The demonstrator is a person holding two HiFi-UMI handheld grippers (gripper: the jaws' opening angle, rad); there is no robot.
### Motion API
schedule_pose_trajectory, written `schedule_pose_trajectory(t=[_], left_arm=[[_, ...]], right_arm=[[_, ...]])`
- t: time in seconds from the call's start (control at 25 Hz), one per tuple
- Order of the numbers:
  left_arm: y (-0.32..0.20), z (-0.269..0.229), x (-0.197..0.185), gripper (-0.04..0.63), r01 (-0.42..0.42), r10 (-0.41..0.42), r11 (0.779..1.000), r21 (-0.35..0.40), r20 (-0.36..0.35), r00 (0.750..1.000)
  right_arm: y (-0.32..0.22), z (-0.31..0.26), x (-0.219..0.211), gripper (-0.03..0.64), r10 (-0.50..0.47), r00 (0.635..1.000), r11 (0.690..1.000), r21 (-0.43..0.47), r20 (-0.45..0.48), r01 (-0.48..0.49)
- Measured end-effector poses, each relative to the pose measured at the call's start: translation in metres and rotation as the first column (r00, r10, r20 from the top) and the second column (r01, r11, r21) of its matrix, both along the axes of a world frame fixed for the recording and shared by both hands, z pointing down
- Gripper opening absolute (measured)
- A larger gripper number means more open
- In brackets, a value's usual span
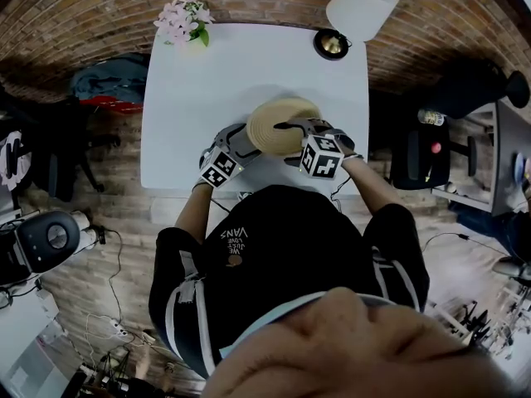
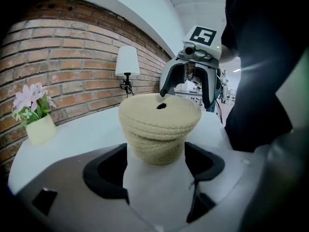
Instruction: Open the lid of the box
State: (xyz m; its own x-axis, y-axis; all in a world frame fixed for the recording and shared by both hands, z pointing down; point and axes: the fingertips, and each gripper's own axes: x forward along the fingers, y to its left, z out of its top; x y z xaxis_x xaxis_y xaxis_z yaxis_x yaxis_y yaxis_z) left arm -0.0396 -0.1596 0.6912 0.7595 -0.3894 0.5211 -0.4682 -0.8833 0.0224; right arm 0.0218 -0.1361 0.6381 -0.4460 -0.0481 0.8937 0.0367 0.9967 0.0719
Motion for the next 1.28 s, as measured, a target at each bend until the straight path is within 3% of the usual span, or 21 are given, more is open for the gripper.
schedule_pose_trajectory(t=[0.28, 0.48, 0.56, 0.84, 1.28], left_arm=[[-0.003, 0.009, 0.009, 0.362, -0.008, 0.008, 1.0, 0.009, 0.003, 1.0], [-0.006, 0.009, 0.01, 0.362, 0.005, -0.005, 1.0, 0.014, 0.008, 1.0], [-0.006, 0.01, 0.01, 0.362, 0.008, -0.008, 1.0, 0.011, 0.006, 1.0], [-0.006, 0.01, 0.01, 0.362, 0.016, -0.016, 1.0, 0.006, 0.002, 1.0], [-0.007, 0.011, 0.011, 0.362, 0.03, -0.03, 1.0, 0.004, -0.004, 1.0]], right_arm=[[0.006, 0.015, 0.0, 0.38, -0.025, 0.99, 0.999, -0.033, -0.139, 0.021], [0.0, 0.031, -0.004, 0.38, -0.072, 0.965, 0.994, 0.067, -0.252, 0.092], [0.002, 0.037, -0.007, 0.38, -0.092, 0.957, 0.991, 0.069, -0.275, 0.115], [0.001, 0.049, -0.01, 0.38, -0.073, 0.943, 0.995, 0.04, -0.324, 0.09], [-0.005, 0.056, -0.014, 0.379, -0.022, 0.954, 0.997, 0.061, -0.298, 0.042]])
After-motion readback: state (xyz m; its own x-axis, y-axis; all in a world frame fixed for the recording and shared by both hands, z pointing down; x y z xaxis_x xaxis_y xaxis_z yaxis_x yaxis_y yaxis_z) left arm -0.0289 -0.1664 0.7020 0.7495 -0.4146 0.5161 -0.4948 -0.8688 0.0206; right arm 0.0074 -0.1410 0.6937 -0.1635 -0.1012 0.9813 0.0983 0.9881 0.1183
